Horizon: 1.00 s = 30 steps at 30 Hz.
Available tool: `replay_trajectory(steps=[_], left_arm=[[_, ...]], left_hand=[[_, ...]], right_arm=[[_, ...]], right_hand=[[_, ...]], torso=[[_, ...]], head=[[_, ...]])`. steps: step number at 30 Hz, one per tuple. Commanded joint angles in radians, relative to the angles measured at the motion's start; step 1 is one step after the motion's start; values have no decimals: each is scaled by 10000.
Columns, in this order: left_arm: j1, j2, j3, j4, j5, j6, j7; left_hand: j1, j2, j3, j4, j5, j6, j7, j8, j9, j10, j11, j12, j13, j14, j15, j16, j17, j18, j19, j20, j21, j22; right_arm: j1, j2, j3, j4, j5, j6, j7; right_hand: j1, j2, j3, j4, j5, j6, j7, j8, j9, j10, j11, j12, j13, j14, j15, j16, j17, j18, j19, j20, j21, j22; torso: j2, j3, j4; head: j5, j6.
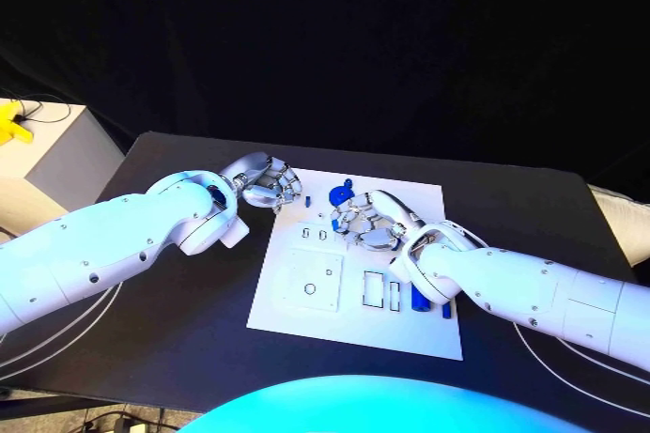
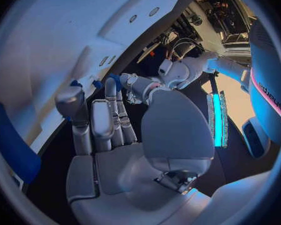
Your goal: Assemble the parts on the task board
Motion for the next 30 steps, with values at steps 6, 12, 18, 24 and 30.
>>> replay_trajectory(steps=[6,12,18,24,30], left_arm=[[1,30,8,-18,108,44,104],[1,32,8,-35,110,49,99],[1,30,8,-46,116,64,96],[1,35,8,-54,132,101,93],[1,36,8,-65,138,115,87]], left_hand=[[66,44,-17,-49,24,-47,79,5,-5,-42,41,1,-9,-60,4,-56,-9,143,-44,29,-43,-11],[66,44,-17,-49,24,-47,79,5,-5,-42,41,1,-9,-60,4,-56,-9,143,-44,29,-43,-11],[77,54,-31,-46,27,-49,85,15,-22,-51,47,19,-31,-69,10,-52,-29,142,-48,33,-38,-8],[77,54,-31,-46,27,-49,85,15,-22,-51,47,19,-31,-69,10,-52,-29,142,-48,33,-38,-8],[79,59,-35,-42,31,-50,86,18,-28,-55,49,25,-39,-73,12,-51,-35,141,-50,35,-37,-7]], right_arm=[[-32,-26,6,54,-393,268,-128],[-35,-43,6,52,-396,293,-144],[-36,-47,6,45,-455,245,-274],[-36,-36,6,59,-497,117,-373],[-36,-7,6,59,-403,151,-374]], right_hand=[[-63,-32,-90,31,-28,38,71,14,17,111,-6,-297,-321,3,37,5,-62,138,57,63,-9,51],[-68,-38,-99,31,-27,41,76,13,17,113,3,-373,-401,-5,45,-11,-98,141,54,68,-32,44],[-65,-30,-98,31,-26,50,75,17,19,124,4,-406,-440,-2,46,-4,-100,137,65,71,-14,61],[40,6,-180,-53,-77,46,11,-20,0,617,-113,-187,-373,59,-52,50,-125,97,226,3,238,268],[-3,40,-93,-22,-69,21,90,-95,-30,326,6,-728,-788,84,29,45,-220,72,287,41,279,339]], torso=[[6,-8,0],[2,-8,5],[1,-7,3],[4,-5,3],[1,-7,1]], head=[[-21,-1],[-35,-7],[-49,-16],[-47,-19],[-41,-35]])
